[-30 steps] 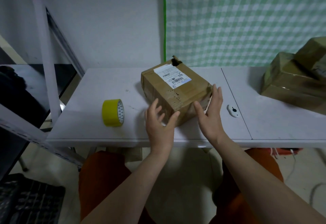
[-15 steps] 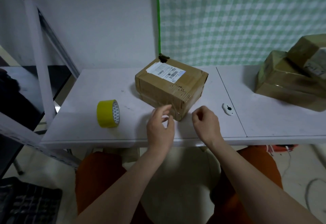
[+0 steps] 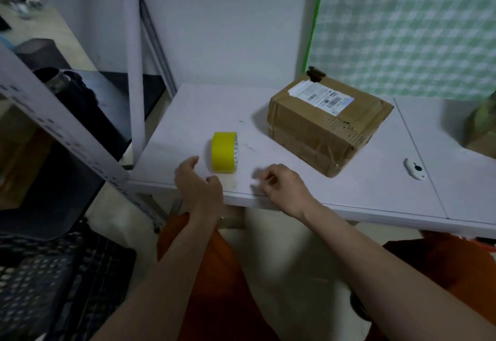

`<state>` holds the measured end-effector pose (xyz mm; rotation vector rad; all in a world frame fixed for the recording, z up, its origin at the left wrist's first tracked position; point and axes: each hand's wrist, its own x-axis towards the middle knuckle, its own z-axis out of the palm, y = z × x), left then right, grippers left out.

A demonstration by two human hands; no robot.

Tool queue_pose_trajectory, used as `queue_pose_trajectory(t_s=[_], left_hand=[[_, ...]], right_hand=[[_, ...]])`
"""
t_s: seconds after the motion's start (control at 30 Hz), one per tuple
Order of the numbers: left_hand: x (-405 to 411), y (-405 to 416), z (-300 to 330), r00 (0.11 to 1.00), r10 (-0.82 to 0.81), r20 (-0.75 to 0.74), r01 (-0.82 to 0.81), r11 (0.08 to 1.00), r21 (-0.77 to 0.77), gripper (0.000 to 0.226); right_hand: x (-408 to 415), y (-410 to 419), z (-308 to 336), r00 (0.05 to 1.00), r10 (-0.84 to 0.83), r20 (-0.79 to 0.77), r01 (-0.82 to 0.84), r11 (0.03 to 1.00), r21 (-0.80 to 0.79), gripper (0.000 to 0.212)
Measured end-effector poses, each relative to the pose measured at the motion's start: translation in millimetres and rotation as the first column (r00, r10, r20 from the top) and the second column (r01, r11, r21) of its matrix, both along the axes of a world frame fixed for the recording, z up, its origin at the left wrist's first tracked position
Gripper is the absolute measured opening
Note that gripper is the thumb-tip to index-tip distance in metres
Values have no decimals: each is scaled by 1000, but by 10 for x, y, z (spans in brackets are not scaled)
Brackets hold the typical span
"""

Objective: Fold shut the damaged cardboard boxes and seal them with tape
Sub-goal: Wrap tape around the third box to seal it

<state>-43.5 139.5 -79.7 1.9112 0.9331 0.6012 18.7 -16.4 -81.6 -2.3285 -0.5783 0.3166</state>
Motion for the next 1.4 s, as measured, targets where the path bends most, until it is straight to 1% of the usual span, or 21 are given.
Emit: queue_pose_trajectory(t_s=[0.07, 0.13, 0.17, 0.23, 0.3, 0.37, 0.4, 0.43, 0.53, 0.6, 0.73, 0.8, 0.87, 1.0, 1.1, 1.17, 1.23, 1.27, 1.3, 1.33, 1.4], left_hand=[[59, 190, -40, 975, -187, -123, 179, 981, -76, 66], [135, 322, -106, 902, -388, -190, 379, 922, -83, 69], [178, 364, -155, 866, -457, -204, 453, 889, -68, 67], [244, 402, -218, 835, -522, -175, 515, 853, -87, 61], [303, 426, -261, 844, -524, -116, 512, 851, -119, 53], [345, 438, -294, 862, -502, -72, 493, 862, -114, 43], [358, 437, -312, 871, -487, -64, 482, 872, -86, 41], [365, 437, -335, 879, -472, -68, 470, 881, -45, 41], [374, 429, -408, 882, -452, -132, 463, 884, 70, 43], [371, 432, -432, 885, -444, -141, 458, 884, 91, 44], [361, 456, -412, 892, -441, -102, 450, 887, 100, 51], [351, 461, -376, 881, -468, -74, 473, 878, 70, 51], [329, 466, -354, 869, -493, -40, 494, 869, 16, 55], [282, 474, -290, 857, -514, 36, 512, 841, -175, 68], [266, 402, -172, 864, -493, 104, 501, 820, -276, 69], [282, 384, -103, 880, -452, 143, 474, 829, -296, 68], [323, 400, 2, 881, -441, 170, 472, 832, -291, 67], [343, 408, 82, 878, -441, 187, 478, 830, -289, 64], [354, 415, 159, 876, -431, 218, 481, 819, -312, 62], [350, 405, 252, 874, -407, 266, 483, 791, -376, 62], [325, 362, 369, 868, -349, 352, 493, 685, -536, 58]], right_hand=[[43, 164, 48, 999, 5, -50, -3, 999, 39, 27], [96, 355, 116, 996, 16, -84, -9, 996, 86, 38], [125, 453, 136, 994, 17, -108, -4, 992, 123, 40], [172, 623, 168, 976, 8, -220, 49, 967, 251, 37], [206, 727, 183, 940, -8, -342, 145, 915, 376, 28], [228, 762, 176, 920, -23, -391, 198, 889, 413, 16], [224, 764, 166, 913, -20, -407, 208, 882, 424, 16], [215, 760, 156, 910, -8, -415, 205, 878, 433, 20], [176, 724, 110, 908, 37, -417, 184, 860, 477, 27], [157, 710, 91, 906, 54, -419, 182, 845, 503, 28], [142, 721, 95, 914, 88, -397, 152, 832, 533, 27], [142, 707, 103, 910, 97, -404, 157, 821, 549, 25], [142, 693, 113, 903, 103, -418, 167, 810, 562, 23], [94, 698, 130, 915, 106, -389, 145, 814, 563, 21], [73, 668, 185, 915, 134, -381, 138, 783, 607, 8], [91, 664, 291, 908, 158, -389, 146, 748, 647, 3], [127, 664, 436, 905, 161, -393, 172, 708, 685, 4], [150, 650, 512, 898, 158, -411, 209, 669, 713, 7], [182, 620, 580, 880, 166, -444, 261, 612, 747, 11], [216, 577, 643, 855, 190, -484, 320, 541, 778, 15], [263, 475, 736, 792, 261, -552, 438, 387, 812, 17]])
